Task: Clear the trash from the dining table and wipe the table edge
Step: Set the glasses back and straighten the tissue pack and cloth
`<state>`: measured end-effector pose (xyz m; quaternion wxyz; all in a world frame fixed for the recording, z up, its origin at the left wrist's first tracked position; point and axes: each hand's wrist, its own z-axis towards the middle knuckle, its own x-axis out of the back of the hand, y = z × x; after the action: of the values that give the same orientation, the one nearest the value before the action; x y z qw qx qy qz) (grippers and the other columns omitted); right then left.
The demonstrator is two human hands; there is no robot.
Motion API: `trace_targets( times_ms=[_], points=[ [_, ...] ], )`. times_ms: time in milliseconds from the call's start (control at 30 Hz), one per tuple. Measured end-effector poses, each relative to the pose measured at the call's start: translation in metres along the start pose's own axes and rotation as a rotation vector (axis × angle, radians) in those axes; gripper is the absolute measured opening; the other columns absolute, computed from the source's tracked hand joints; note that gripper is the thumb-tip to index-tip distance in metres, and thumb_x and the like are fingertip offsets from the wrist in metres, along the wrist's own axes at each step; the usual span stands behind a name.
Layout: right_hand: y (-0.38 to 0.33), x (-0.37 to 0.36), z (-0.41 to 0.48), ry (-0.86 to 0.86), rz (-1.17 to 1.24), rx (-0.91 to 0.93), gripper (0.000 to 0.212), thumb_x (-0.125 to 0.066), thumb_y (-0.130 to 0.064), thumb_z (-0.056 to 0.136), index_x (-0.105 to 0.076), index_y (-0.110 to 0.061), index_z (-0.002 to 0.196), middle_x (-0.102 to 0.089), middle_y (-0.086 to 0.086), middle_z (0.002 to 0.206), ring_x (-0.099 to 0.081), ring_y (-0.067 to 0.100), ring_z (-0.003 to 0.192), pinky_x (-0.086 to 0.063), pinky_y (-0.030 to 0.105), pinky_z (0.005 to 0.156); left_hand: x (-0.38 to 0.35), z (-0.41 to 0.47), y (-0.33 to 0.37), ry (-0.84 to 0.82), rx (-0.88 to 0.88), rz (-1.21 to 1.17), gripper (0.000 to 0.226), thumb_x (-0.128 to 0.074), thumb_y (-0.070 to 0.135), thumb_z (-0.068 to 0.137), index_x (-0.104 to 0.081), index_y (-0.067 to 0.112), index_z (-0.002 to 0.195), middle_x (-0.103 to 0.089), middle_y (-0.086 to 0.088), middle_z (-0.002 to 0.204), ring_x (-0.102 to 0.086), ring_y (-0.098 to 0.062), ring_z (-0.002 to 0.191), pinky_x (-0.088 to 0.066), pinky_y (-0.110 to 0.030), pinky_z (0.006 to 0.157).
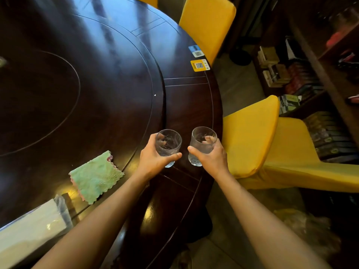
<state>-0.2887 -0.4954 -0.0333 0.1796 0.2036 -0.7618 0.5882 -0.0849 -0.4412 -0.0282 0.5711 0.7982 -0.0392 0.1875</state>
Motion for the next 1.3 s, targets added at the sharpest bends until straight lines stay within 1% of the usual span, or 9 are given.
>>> trace_targets(
  times_ms=[167,233,433,600,767,900,1000,1167,1300],
  points=[
    [0.008,-0.009,0.008,0.026,-0.012,0.018,0.087,-0.088,-0.061,0.057,-0.058,-0.021,0.128,-0.066,-0.005,0.122,-0.061,0.012,0.113,-0.046,0.015,0.086,-0.009,0.007,-0.004,0.022,-0.036,0.02,0.091,-0.093,0.047,0.061,-0.045,0.033,0.137,-0.061,0.014,0.124,-0.059,-0.007,0.114,-0.044,-0.022,0.096],
    [0.01,-0.011,0.011,0.03,-0.016,0.034,0.084,-0.09,-0.056,0.058,-0.059,-0.021,0.127,-0.067,-0.005,0.121,-0.062,0.012,0.113,-0.05,0.019,0.089,-0.011,0.006,-0.006,0.051,-0.055,0.038,0.09,-0.093,0.042,0.062,-0.046,0.028,0.138,-0.062,0.012,0.124,-0.059,-0.006,0.112,-0.045,-0.021,0.095],
    [0.011,-0.019,0.016,0.058,0.006,0.069,0.084,-0.092,-0.052,0.056,-0.058,-0.021,0.125,-0.067,-0.008,0.119,-0.064,0.012,0.113,-0.053,0.03,0.097,-0.016,0.004,-0.012,0.163,-0.047,0.026,0.082,-0.095,0.03,0.061,-0.049,0.033,0.128,-0.06,0.025,0.109,-0.054,0.023,0.1,-0.037,0.003,0.082],
    [0.016,-0.026,0.018,0.081,0.017,0.094,0.086,-0.092,-0.051,0.056,-0.054,-0.021,0.127,-0.062,-0.011,0.116,-0.063,0.013,0.112,-0.053,0.029,0.096,-0.02,0.005,-0.017,0.217,-0.061,0.021,0.081,-0.095,0.029,0.06,-0.048,0.037,0.125,-0.062,0.025,0.11,-0.055,0.022,0.101,-0.037,0.002,0.083],
    [0.02,-0.032,0.019,0.098,0.035,0.107,0.086,-0.093,-0.05,0.056,-0.05,-0.024,0.126,-0.06,-0.013,0.115,-0.06,0.007,0.107,-0.041,0.005,0.081,-0.021,0.005,-0.022,0.224,-0.061,0.018,0.085,-0.096,0.033,0.06,-0.05,0.028,0.131,-0.064,0.021,0.11,-0.056,0.02,0.103,-0.041,0.0,0.085],
    [0.018,-0.036,0.021,0.104,0.043,0.121,0.088,-0.093,-0.052,0.055,-0.045,-0.029,0.125,-0.058,-0.013,0.117,-0.058,0.005,0.106,-0.04,-0.002,0.077,-0.022,0.006,-0.024,0.218,-0.061,0.006,0.089,-0.095,0.036,0.061,-0.049,0.024,0.135,-0.067,0.011,0.118,-0.062,0.002,0.11,-0.05,-0.018,0.094],
    [0.019,-0.039,0.022,0.111,0.048,0.116,0.089,-0.094,-0.052,0.055,-0.042,-0.029,0.124,-0.057,-0.012,0.119,-0.057,0.004,0.109,-0.04,-0.004,0.079,-0.022,0.007,-0.025,0.201,-0.059,-0.003,0.091,-0.095,0.036,0.061,-0.047,0.025,0.137,-0.067,0.012,0.119,-0.062,-0.001,0.111,-0.05,-0.022,0.095],
    [0.018,-0.045,0.026,0.117,0.054,0.091,0.093,-0.095,-0.05,0.057,-0.04,-0.023,0.127,-0.058,-0.003,0.13,-0.058,0.009,0.118,-0.04,0.001,0.084,-0.022,0.008,-0.025,0.196,-0.025,-0.017,0.086,-0.096,0.032,0.06,-0.043,0.041,0.128,-0.061,0.03,0.107,-0.055,0.024,0.1,-0.042,-0.001,0.082],
    [0.016,-0.047,0.025,0.112,0.059,0.08,0.094,-0.095,-0.05,0.058,-0.037,-0.025,0.127,-0.055,-0.002,0.132,-0.057,0.009,0.119,-0.039,0.0,0.082,-0.022,0.008,-0.024,0.188,-0.017,-0.005,0.087,-0.095,0.034,0.06,-0.042,0.04,0.129,-0.06,0.029,0.108,-0.053,0.026,0.1,-0.039,0.003,0.08]
  ],
)
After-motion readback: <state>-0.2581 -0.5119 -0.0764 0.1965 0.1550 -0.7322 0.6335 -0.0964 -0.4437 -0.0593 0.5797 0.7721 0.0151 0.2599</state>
